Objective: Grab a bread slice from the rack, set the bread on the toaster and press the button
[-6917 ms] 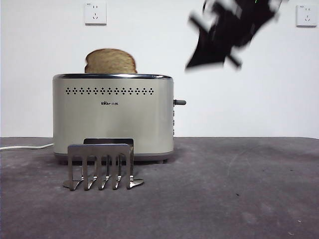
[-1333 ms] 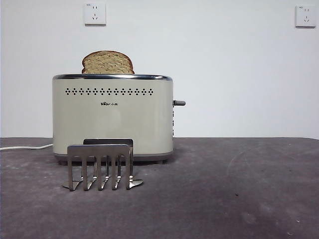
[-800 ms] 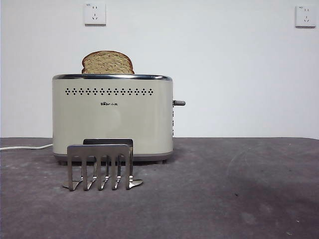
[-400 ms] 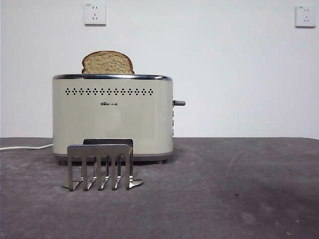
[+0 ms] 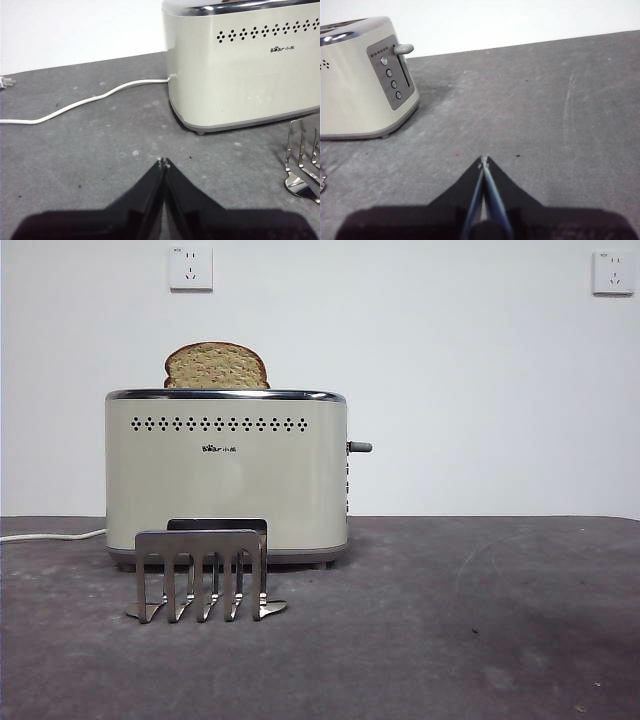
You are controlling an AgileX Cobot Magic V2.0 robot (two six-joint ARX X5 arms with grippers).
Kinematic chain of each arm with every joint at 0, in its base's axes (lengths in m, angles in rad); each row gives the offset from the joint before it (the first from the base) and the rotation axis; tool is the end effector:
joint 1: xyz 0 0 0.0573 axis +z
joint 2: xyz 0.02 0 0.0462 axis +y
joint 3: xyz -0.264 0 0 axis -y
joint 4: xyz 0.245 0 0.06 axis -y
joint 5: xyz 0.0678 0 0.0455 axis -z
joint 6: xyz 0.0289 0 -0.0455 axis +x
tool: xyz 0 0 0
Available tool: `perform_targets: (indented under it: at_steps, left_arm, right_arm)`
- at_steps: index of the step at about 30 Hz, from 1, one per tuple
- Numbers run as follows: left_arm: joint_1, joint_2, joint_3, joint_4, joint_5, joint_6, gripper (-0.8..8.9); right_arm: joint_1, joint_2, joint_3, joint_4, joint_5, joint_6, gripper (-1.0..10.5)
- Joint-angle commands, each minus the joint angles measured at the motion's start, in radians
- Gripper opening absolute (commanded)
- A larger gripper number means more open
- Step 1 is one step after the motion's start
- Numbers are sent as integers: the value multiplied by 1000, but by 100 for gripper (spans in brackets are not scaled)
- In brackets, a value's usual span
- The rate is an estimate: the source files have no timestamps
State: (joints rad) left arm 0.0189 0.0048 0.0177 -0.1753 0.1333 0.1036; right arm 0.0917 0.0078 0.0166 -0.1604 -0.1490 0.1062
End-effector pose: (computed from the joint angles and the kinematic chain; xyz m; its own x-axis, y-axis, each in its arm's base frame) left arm 0.0954 -0.0020 0.1523 0.9804 -0.1144 -0.1603 0.1285 0.9884 0.0807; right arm 0.0949 0.0130 0.1532 0.9599 0.2373 -0.1493 -0.2194 0.9673 0.1271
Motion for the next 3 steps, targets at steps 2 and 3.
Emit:
perform_targets:
  at_steps: [2, 3]
  left_arm:
    - [3, -2, -14, 0, -2, -6, -3]
    - [3, -2, -14, 0, -2, -6, -3]
  right_arm:
    - [0, 1, -10, -11, -1, 13, 1]
    - [0, 1, -10, -11, -1, 13, 1]
